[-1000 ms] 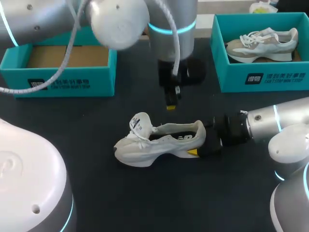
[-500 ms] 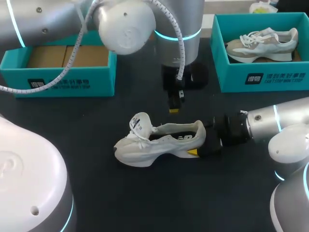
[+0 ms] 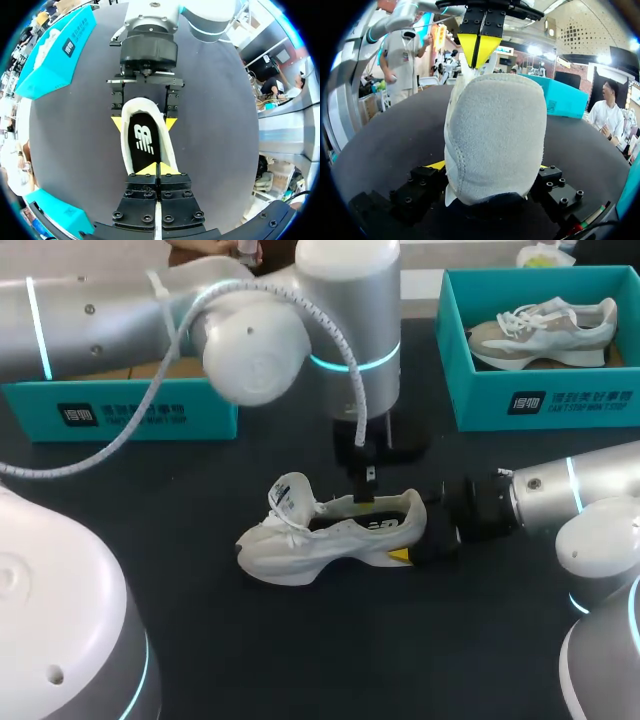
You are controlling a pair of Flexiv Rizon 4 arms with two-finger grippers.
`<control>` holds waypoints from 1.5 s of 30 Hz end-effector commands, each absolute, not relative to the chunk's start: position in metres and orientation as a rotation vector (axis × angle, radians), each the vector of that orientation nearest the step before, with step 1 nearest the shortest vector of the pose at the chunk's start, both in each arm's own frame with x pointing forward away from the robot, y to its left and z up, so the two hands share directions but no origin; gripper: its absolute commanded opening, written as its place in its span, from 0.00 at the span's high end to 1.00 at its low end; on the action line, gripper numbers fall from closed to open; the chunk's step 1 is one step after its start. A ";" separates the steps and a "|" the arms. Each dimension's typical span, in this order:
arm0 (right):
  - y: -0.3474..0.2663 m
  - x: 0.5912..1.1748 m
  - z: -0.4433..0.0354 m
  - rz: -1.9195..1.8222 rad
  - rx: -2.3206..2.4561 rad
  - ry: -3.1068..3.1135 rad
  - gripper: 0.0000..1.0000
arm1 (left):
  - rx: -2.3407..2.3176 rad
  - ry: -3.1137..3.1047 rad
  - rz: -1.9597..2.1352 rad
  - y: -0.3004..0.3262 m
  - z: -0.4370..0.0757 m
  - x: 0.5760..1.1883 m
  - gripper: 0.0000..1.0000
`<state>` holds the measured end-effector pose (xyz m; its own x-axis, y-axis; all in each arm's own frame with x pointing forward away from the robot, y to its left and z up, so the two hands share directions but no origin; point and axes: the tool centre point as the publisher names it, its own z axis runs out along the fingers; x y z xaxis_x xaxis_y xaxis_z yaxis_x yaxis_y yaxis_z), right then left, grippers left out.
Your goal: Take the shoe out of the shoebox, open the shoe tongue, remove and reinsert the insole, then place the shoe into the shoebox
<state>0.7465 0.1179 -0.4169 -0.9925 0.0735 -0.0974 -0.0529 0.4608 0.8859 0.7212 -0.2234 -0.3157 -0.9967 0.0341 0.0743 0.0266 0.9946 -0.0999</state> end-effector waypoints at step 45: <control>0.118 0.750 -0.420 1.565 0.020 2.580 1.00 | -0.157 -3.180 0.266 -0.221 -0.421 0.709 0.65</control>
<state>0.7458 0.1180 -0.4175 -0.9925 0.0724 -0.0990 -0.0546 0.4615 0.8855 0.7170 -0.2230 -0.4058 -0.9941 0.0959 -0.0499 0.1026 0.9820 -0.1583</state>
